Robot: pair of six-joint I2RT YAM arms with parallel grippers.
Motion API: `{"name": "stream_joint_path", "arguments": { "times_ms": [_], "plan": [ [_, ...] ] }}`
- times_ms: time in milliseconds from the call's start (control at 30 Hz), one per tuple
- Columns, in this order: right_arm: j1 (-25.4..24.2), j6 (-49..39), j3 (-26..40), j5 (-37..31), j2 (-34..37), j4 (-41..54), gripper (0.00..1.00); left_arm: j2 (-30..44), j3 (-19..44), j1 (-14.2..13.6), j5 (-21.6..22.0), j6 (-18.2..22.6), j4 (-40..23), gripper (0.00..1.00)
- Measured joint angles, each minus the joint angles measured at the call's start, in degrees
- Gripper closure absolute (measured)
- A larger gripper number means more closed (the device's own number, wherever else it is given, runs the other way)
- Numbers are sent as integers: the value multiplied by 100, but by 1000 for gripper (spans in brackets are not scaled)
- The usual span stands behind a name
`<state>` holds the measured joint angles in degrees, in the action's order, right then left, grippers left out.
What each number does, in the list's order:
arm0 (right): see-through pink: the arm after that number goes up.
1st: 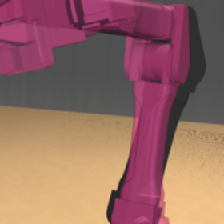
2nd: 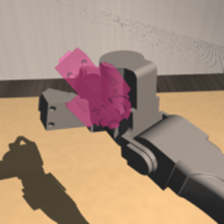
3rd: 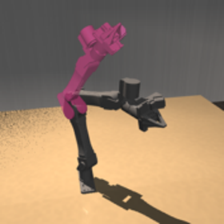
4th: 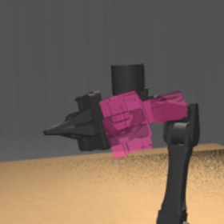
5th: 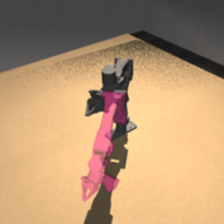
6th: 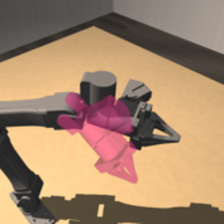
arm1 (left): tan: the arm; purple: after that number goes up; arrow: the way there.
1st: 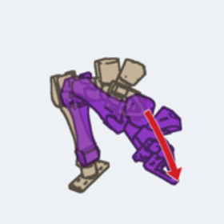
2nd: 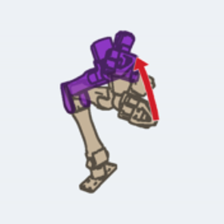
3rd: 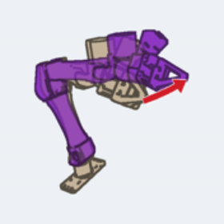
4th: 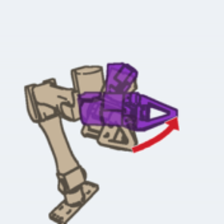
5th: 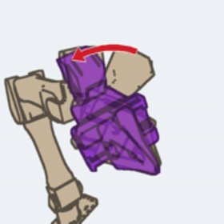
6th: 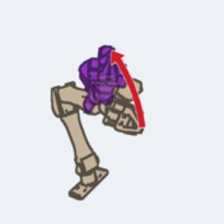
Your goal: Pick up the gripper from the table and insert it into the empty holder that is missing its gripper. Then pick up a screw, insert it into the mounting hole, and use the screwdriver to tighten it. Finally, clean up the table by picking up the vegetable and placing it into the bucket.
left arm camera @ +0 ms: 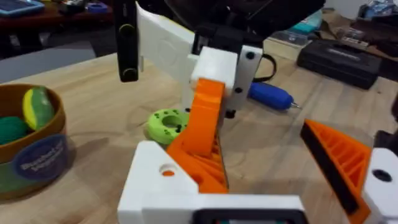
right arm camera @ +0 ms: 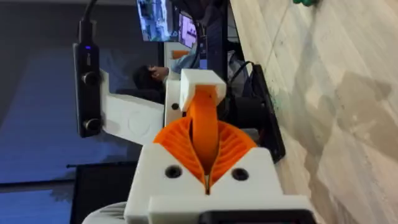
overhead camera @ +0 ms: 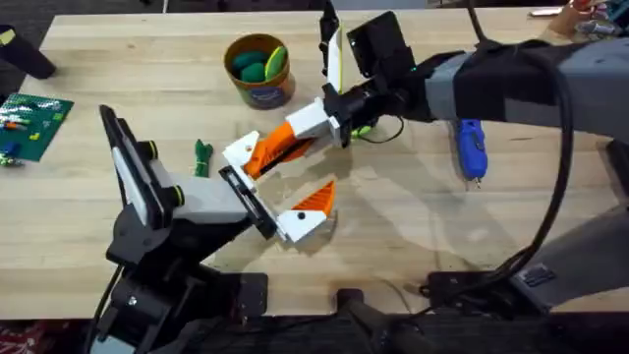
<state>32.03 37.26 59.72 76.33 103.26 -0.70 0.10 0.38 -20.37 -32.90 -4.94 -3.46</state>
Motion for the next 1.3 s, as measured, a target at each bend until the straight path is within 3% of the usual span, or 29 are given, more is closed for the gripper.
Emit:
{"name": "stream_joint_path", "arguments": {
  "times_ms": [200,800,1300],
  "plan": [
    [-39,335,-292,-34,-17,-872,984,58,0,-25,-107,-3,-1,17],
    [-38,649,-316,-380,-106,-947,984,58,0,-39,-200,-113,-1,17],
    [166,950,-325,-997,-216,-1121,985,61,0,-21,86,-247,-3,17]
  ]
}}
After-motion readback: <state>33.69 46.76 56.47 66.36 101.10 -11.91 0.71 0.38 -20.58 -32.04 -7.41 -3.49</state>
